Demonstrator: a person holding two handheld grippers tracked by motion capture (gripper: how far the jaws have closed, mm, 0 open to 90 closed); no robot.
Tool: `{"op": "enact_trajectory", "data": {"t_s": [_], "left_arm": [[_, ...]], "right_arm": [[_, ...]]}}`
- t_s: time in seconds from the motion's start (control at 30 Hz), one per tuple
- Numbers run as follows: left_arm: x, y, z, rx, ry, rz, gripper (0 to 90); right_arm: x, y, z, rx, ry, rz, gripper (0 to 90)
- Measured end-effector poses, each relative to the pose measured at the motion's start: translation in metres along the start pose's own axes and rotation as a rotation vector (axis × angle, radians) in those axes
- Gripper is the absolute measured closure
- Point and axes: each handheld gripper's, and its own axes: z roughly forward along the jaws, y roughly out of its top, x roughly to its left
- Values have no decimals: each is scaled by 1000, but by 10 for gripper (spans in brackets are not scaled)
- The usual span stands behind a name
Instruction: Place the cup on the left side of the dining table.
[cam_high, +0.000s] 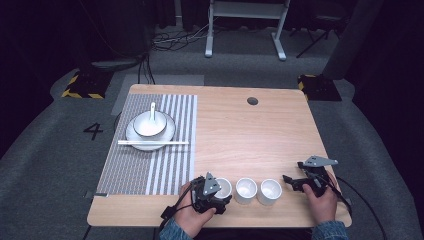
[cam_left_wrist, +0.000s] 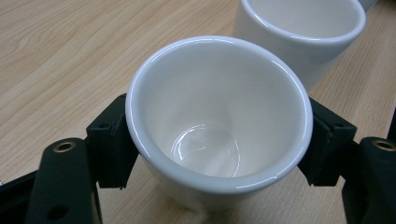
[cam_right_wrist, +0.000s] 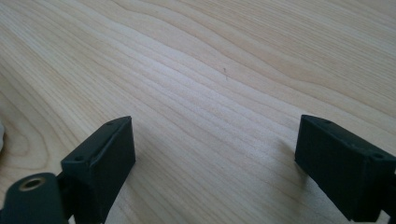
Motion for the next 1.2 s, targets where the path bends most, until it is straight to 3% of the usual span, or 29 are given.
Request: {"op": "enact_trajectory", "data": {"t_s": [0.33,0.67,0.93,1.2], "left_arm": [[2,3,-5,27,-19,-22,264],[9,14,-29,20,-34,-37,265],[18,18,-45,-23,-25,-57,264],[28,20,-59,-61,12,-71,264]], "right_arm": [[0,0,0,0,0,0,124],[0,0,0,0,0,0,124],[0,0,0,0,0,0,124],[0,0,0,0,0,0,124]]}}
